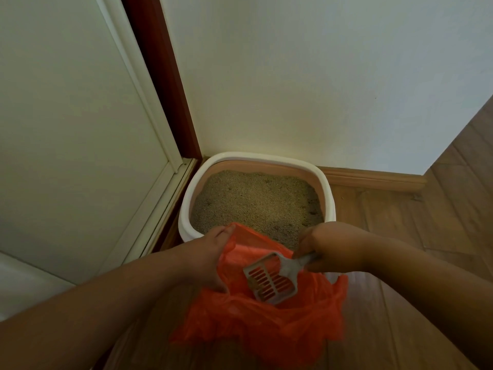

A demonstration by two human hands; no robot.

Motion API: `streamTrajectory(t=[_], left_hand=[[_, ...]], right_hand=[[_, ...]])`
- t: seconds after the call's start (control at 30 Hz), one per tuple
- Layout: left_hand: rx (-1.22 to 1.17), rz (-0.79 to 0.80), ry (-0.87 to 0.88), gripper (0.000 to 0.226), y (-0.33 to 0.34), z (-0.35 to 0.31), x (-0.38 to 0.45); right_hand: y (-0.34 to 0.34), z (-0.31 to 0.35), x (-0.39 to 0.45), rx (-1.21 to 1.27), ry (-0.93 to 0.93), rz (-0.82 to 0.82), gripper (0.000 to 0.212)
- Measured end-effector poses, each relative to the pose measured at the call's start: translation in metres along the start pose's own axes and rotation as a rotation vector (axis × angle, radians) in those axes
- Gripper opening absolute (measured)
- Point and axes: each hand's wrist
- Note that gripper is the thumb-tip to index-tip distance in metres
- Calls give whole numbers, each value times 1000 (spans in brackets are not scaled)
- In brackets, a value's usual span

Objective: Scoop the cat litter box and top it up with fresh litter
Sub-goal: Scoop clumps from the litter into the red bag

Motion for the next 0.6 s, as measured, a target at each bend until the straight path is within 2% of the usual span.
streamTrajectory(t=[0.1, 0.23, 0.37, 0.53, 0.6], left_hand=[[-2, 6, -2, 146, 0, 0, 0], [-10, 4, -4, 147, 0, 2, 2], [-17, 6, -10, 146, 1, 3, 3], [-11, 5, -10, 143, 2, 6, 3], [-16, 2, -15, 143, 2, 9, 2]], right_hand=[[3, -7, 1, 113, 4, -43, 26], [1, -7, -6, -28, -42, -7, 33], [0, -2, -5, -74, -93, -52, 34], [2, -11, -1, -28, -62, 1, 31], [7, -21, -3, 88, -31, -42, 30]])
Point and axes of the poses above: each hand's wrist, its own x-axis towards the middle knuckle, its own y-axis out of the palm, z = x × y, and after that the axes turned 12 degrees about x, right-handed
